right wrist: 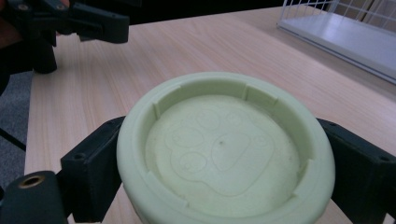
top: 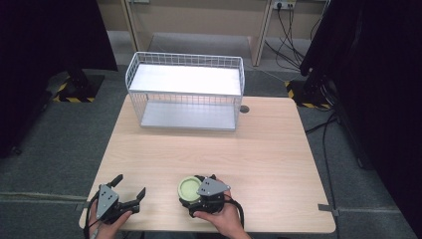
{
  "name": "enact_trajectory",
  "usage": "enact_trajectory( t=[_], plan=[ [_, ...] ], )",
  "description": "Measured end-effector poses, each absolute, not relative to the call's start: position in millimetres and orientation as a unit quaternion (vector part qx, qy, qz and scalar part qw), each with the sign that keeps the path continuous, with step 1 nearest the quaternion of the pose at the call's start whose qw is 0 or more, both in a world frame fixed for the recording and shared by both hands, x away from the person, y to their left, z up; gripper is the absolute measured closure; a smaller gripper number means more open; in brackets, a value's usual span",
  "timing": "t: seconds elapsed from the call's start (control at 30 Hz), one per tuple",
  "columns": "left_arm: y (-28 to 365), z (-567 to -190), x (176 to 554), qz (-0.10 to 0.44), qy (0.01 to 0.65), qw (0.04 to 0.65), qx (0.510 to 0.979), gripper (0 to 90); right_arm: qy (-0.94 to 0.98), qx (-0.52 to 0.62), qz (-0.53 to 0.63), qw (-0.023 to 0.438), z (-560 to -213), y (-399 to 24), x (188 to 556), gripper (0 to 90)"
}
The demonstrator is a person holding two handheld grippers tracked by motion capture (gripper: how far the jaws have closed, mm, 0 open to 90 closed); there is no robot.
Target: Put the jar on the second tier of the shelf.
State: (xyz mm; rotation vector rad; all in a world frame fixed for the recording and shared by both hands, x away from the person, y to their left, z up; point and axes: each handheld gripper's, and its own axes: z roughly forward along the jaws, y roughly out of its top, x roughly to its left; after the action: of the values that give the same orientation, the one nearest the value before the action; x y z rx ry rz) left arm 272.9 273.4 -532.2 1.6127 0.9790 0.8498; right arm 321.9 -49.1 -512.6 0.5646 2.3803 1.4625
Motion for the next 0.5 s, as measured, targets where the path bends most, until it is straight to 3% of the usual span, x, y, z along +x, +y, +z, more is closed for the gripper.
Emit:
enact_trajectory(
  t=[0.5],
  plan=[
    [273.5, -532.2, 272.8, 0.354, 0.407, 0.511, 0.67, 6.9, 0.793, 0.205, 0.544, 0.182, -476.1, -57.5, 326.3, 11.2]
  ],
)
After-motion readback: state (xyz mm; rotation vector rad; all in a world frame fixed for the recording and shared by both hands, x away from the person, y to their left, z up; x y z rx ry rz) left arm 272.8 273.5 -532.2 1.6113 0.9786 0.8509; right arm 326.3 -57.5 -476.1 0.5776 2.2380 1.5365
